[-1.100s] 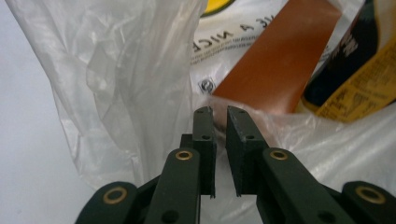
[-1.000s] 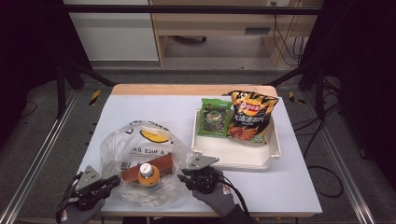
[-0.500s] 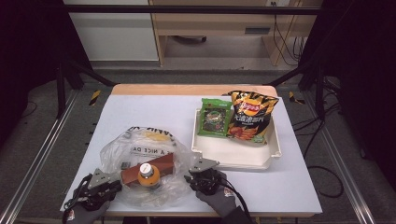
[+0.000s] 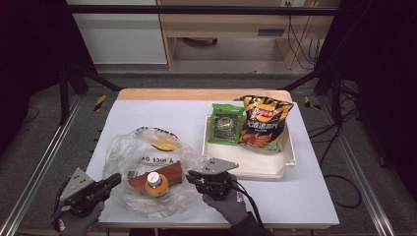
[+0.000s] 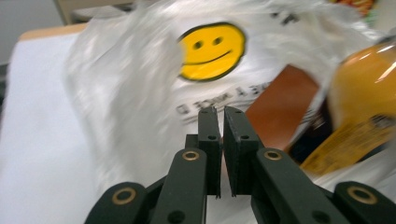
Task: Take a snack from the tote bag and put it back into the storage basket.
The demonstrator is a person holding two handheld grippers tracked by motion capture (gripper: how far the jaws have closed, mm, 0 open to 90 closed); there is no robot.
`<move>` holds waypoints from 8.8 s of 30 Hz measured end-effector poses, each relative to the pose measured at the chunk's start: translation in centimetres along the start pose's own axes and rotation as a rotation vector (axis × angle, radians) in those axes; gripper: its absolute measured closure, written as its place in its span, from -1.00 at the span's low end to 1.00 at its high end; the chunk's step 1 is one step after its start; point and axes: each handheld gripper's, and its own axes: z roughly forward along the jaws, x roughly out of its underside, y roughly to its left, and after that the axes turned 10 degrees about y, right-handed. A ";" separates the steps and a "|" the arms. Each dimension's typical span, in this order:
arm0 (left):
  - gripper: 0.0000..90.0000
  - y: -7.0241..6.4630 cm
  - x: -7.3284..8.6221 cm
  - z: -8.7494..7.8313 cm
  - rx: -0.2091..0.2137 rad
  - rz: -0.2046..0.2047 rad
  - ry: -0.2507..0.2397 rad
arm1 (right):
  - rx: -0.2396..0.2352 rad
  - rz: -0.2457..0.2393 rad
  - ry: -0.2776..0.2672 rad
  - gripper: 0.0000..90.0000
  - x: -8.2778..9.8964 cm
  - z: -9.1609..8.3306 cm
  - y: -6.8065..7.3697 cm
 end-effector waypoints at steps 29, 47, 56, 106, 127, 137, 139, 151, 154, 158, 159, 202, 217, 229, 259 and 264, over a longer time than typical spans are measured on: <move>0.89 -2.0 3.2 4.1 0.015 0.068 0.295 | 0.070 0.046 0.246 0.85 3.2 4.6 -1.0; 0.74 1.7 1.2 2.6 -0.029 -0.028 0.115 | 0.074 -0.036 0.068 -0.15 -0.9 4.9 -1.0; 0.66 2.3 0.9 3.7 -0.044 -0.020 0.144 | 0.122 -0.068 0.115 -0.31 -0.8 5.8 -1.3; 0.72 3.3 1.0 4.9 -0.075 -0.032 0.126 | 0.053 -0.082 0.219 -0.35 -1.2 6.7 -1.1; 0.66 4.3 1.1 1.7 -0.084 -0.078 0.011 | -0.013 -0.138 0.208 -0.22 -2.3 7.9 -0.2; 0.66 4.8 1.7 2.6 -0.083 -0.087 0.054 | -0.016 -0.151 0.234 -0.27 -2.2 8.5 -0.3; 0.66 4.8 1.7 2.6 -0.083 -0.084 0.055 | -0.006 -0.161 0.245 -0.23 -2.1 8.6 -0.2; 0.66 4.8 1.8 2.8 -0.077 -0.077 0.066 | 0.012 -0.119 0.274 -0.10 -2.3 8.0 -0.1; 0.65 4.8 1.8 2.8 -0.078 -0.076 0.066 | 0.020 -0.123 0.266 -0.18 -2.2 8.6 -0.1; 0.65 4.9 1.8 2.8 -0.077 -0.078 0.064 | 0.018 -0.117 0.278 -0.05 -2.1 9.2 0.1; 0.65 4.8 1.8 2.8 -0.078 -0.078 0.062 | 0.012 -0.117 0.284 -0.04 -2.2 9.1 0.1; 0.67 4.2 1.9 3.5 -0.065 -0.044 0.087 | -0.051 -0.085 -0.086 -0.03 -6.1 1.9 -0.9; 0.67 4.1 1.7 3.3 -0.063 -0.038 0.081 | -0.016 -0.083 -0.147 -0.03 -7.8 -2.5 -1.5; 0.60 3.5 0.8 1.9 -0.064 -0.029 0.017 | 0.059 -0.070 -0.115 -0.03 -6.9 -5.6 -3.8; -0.08 2.9 -0.1 0.8 -0.070 -0.027 -0.056 | 0.204 0.010 -0.036 -0.03 -0.2 -12.6 -9.3; -0.17 2.9 -0.2 0.9 -0.066 -0.024 -0.050 | 0.211 0.024 -0.004 -0.03 1.1 -12.8 -9.8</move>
